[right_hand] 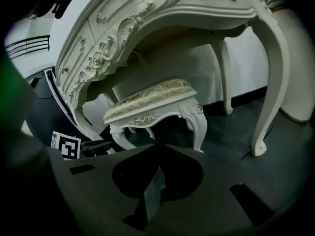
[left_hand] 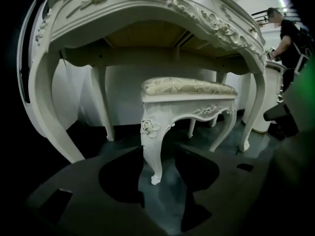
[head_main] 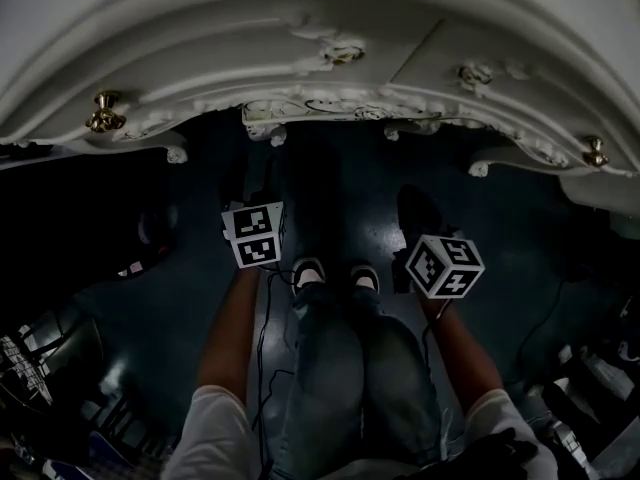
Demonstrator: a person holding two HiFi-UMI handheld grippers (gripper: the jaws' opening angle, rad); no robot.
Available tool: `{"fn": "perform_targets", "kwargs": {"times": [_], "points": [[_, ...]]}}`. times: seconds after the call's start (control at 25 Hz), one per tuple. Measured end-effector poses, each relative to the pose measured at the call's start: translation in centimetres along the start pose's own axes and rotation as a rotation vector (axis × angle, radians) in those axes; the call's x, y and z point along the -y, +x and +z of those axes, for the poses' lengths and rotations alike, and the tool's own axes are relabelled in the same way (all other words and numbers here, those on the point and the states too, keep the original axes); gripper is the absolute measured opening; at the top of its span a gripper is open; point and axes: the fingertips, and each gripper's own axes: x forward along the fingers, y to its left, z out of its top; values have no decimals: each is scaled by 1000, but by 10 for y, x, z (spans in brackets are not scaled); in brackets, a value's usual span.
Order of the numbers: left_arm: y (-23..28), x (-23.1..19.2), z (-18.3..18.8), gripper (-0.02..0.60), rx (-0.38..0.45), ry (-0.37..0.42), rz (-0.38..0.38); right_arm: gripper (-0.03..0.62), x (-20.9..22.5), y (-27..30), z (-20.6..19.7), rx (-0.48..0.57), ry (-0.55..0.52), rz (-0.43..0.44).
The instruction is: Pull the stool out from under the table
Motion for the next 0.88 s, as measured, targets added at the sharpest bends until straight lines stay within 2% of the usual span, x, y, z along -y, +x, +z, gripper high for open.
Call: {"fn": "perform_targets", "kwargs": {"times": [0.12,0.24,0.36,0.6,0.88], "points": [[14,-3,-2,259,-3,42,-11,0,0,4,-2,1,0,0],[28,-4,-2,293,-15,89,-37,0,4,4,-3,-3,-15,-10],[44,-10,0,320,-42,94,-54,0,12,2,-4,-9,-28,-28],[74,-16,1,321,-115,107,-89,0,24,-4,-8,-21,-37,-46],[90,-17,3,312,-147,143,-98,0,31,4,-8,-7,-43,-41]]}}
